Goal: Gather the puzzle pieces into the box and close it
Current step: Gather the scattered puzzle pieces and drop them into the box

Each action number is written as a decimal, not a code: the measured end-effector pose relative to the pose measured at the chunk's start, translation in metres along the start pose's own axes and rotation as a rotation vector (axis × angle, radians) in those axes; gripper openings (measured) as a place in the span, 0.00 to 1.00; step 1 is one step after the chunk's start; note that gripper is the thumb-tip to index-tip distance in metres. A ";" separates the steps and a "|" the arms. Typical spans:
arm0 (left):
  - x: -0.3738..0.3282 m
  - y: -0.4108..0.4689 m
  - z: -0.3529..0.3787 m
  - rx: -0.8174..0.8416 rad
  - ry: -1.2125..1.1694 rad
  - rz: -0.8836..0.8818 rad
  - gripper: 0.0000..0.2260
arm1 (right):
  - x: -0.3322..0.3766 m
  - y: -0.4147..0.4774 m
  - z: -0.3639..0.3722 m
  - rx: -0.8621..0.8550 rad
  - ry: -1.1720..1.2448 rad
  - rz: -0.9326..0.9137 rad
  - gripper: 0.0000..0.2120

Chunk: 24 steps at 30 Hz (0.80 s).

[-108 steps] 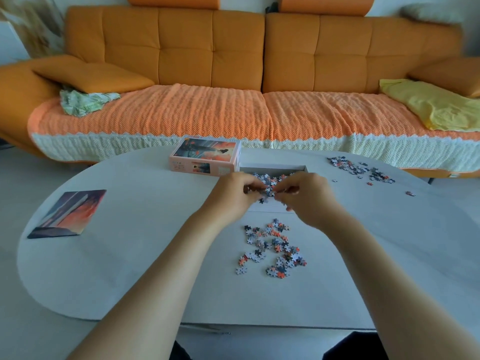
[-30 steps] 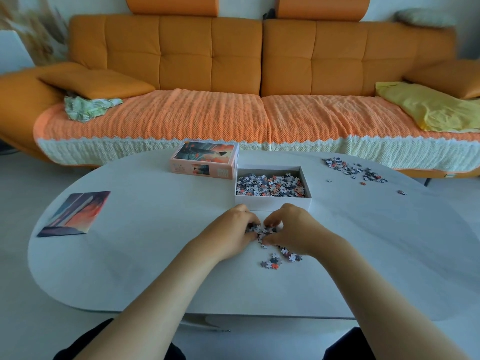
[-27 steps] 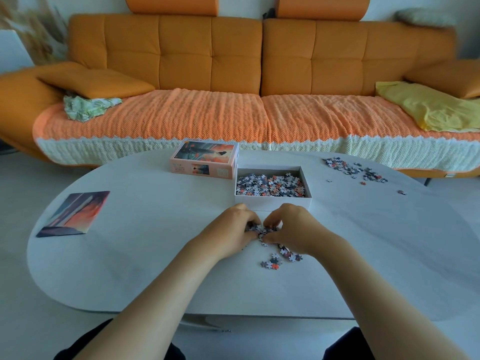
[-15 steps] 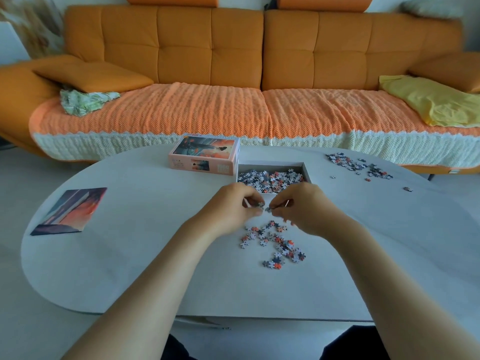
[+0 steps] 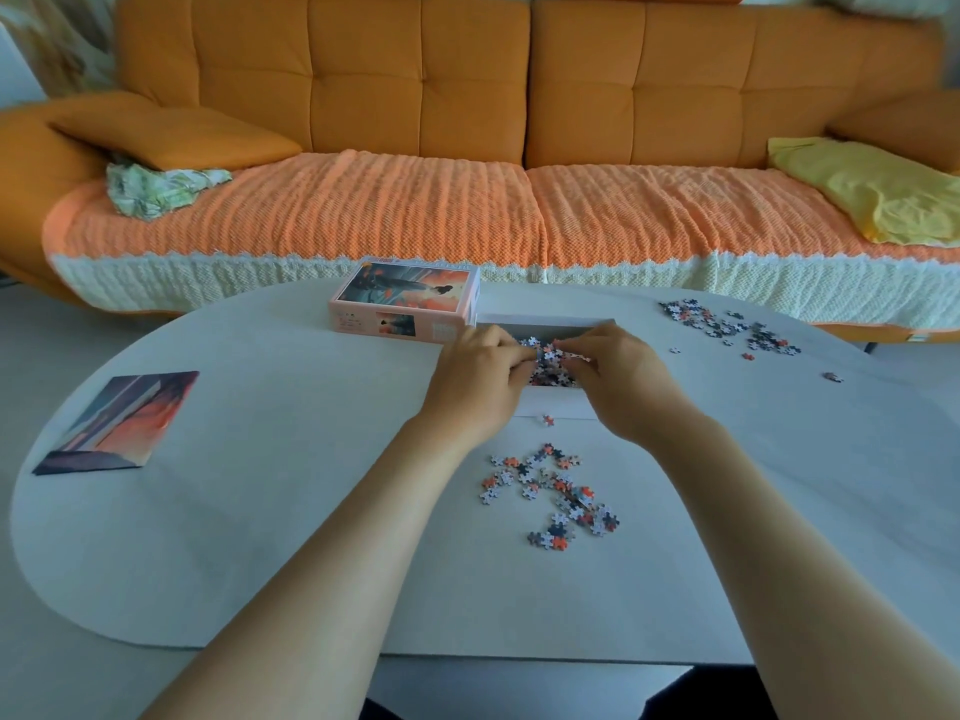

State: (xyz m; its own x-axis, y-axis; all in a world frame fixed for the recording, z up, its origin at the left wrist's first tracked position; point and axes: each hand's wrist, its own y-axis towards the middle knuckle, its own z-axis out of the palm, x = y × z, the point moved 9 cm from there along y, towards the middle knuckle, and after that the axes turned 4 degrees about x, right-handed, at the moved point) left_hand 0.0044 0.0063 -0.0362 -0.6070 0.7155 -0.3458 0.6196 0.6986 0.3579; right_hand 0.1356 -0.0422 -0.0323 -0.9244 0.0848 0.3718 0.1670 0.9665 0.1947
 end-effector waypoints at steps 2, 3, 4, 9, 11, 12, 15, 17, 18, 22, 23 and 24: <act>-0.002 -0.002 -0.001 0.007 -0.008 0.023 0.12 | 0.002 -0.002 -0.008 -0.062 0.036 -0.017 0.12; -0.004 -0.003 0.001 0.036 -0.006 0.036 0.12 | 0.005 -0.004 -0.008 -0.060 0.040 -0.046 0.12; -0.005 -0.004 0.004 0.082 0.011 0.051 0.12 | 0.009 -0.006 -0.005 -0.025 0.037 -0.085 0.12; -0.011 -0.015 0.009 0.162 0.040 0.096 0.16 | 0.014 -0.015 0.003 0.043 -0.004 -0.165 0.12; -0.011 -0.019 -0.002 0.100 -0.009 0.100 0.16 | 0.018 -0.019 -0.009 -0.057 0.024 -0.186 0.12; -0.011 -0.022 -0.007 0.073 -0.012 0.106 0.15 | 0.022 -0.023 -0.015 -0.095 0.035 -0.214 0.12; -0.013 -0.033 -0.021 0.009 -0.035 0.153 0.11 | 0.037 -0.035 -0.019 -0.072 0.082 -0.277 0.13; -0.016 -0.043 -0.023 0.060 -0.106 0.142 0.09 | 0.038 -0.040 -0.004 0.062 0.083 -0.246 0.13; -0.017 -0.049 -0.019 0.126 -0.137 0.120 0.10 | 0.037 -0.043 0.005 0.127 0.057 -0.226 0.13; -0.018 -0.074 0.011 0.417 -0.048 0.038 0.33 | 0.030 -0.053 0.035 0.350 -0.048 -0.158 0.19; -0.019 -0.081 0.018 0.468 -0.001 0.032 0.39 | 0.031 -0.055 0.037 0.370 -0.065 -0.161 0.19; -0.023 -0.086 0.022 0.501 0.043 0.037 0.43 | 0.032 -0.057 0.037 0.375 -0.076 -0.163 0.19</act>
State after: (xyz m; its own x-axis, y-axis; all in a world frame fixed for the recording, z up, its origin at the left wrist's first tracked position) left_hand -0.0242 -0.0699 -0.0784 -0.5934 0.7466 -0.3008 0.7975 0.5959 -0.0944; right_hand 0.0839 -0.0853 -0.0649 -0.9535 -0.0727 0.2924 -0.1072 0.9888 -0.1037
